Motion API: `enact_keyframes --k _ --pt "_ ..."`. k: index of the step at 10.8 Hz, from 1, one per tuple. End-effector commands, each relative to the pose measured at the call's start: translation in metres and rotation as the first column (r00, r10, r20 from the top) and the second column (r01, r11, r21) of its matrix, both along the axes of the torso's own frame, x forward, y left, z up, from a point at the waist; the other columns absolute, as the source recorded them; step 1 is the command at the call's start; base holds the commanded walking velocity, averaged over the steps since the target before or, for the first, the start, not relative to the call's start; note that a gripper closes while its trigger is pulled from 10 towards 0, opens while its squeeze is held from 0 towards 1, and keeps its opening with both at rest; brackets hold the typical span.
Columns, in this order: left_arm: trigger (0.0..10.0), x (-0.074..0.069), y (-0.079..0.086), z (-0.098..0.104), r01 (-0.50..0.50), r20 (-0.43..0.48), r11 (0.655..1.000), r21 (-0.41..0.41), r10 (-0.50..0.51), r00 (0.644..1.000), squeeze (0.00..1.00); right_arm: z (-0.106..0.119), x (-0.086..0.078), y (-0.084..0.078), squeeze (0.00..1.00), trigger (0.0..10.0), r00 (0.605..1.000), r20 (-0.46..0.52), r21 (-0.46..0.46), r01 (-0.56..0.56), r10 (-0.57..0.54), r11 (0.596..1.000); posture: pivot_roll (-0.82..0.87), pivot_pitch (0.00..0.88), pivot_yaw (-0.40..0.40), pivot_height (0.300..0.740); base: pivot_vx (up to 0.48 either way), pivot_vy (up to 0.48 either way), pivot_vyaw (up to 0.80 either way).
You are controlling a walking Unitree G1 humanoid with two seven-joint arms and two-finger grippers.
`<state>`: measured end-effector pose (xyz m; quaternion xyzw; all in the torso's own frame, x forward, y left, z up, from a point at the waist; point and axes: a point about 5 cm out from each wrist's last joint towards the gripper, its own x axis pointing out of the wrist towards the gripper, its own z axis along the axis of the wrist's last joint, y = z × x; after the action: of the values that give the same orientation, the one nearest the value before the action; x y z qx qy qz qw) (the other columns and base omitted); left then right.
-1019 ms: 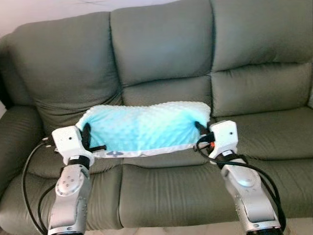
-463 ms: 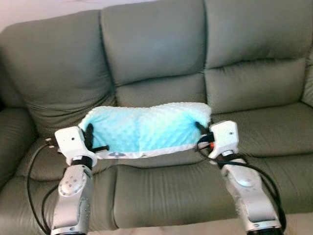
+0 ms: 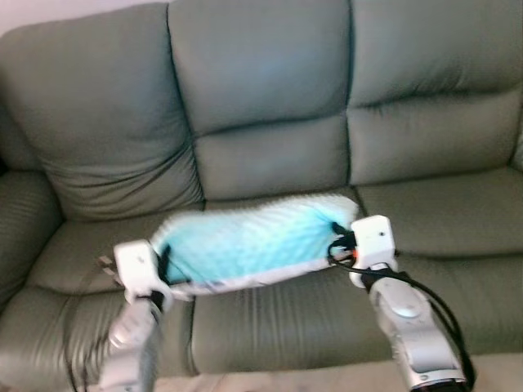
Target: Move the pillow to the sofa
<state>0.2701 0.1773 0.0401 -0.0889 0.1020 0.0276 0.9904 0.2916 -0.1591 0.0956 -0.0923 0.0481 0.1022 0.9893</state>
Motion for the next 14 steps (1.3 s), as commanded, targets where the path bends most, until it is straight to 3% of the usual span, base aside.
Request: enact_keyframes --k 1,4,6,7,9,12,14 --pt "10.0 0.0 -0.003 -0.001 0.033 0.018 0.999 0.023 -0.033 0.999 0.0 0.0 -0.002 -0.004 0.0 10.0 0.999 -0.004 0.0 0.034 -0.034 0.999 -0.26 0.208 0.177 0.74 0.0 0.0 0.0" --pt "10.0 0.013 -0.043 -0.018 0.136 -0.026 0.987 -0.081 -0.138 0.99 0.0 -0.011 -0.009 -0.034 0.0 10.0 0.986 -0.058 -0.02 0.158 -0.159 0.987 -0.28 0.288 0.212 0.74 0.0 0.0 0.0" --pt "10.0 0.03 -0.06 -0.014 0.16 -0.035 0.984 -0.078 -0.163 0.986 0.0 -0.01 -0.009 -0.047 0.0 10.0 0.983 -0.061 -0.025 0.169 -0.171 0.985 -0.31 0.331 0.218 0.74 0.0 0.0 0.0" --pt "10.0 0.043 -0.065 -0.008 0.149 -0.04 0.987 -0.057 -0.152 0.988 0.0 -0.008 0.001 -0.055 0.0 10.0 0.983 -0.041 -0.047 0.178 -0.18 0.983 -0.32 0.347 0.215 0.74 0.0 0.0 0.0" --pt "10.0 0.054 -0.062 -0.001 0.111 -0.045 0.993 -0.028 -0.112 0.993 0.0 -0.004 0.018 -0.056 0.0 10.0 0.984 -0.019 -0.049 0.174 -0.175 0.984 -0.31 0.362 0.217 0.74 0.0 0.0 0.0" --pt "10.0 0.077 -0.038 0.023 0.017 0.008 1.0 0.011 -0.017 1.0 0.0 0.018 0.047 -0.038 0.0 10.0 0.988 0.112 0.016 0.104 -0.105 0.994 -0.28 0.395 0.22 0.74 0.0 0.0 0.0" --pt "10.0 0.077 -0.02 0.02 -0.066 -0.037 0.998 0.013 0.067 0.997 0.0 0.012 0.053 -0.025 0.0 10.0 0.992 0.116 0.016 0.054 -0.056 0.998 -0.26 0.413 0.223 0.74 0.0 0.0 0.0"
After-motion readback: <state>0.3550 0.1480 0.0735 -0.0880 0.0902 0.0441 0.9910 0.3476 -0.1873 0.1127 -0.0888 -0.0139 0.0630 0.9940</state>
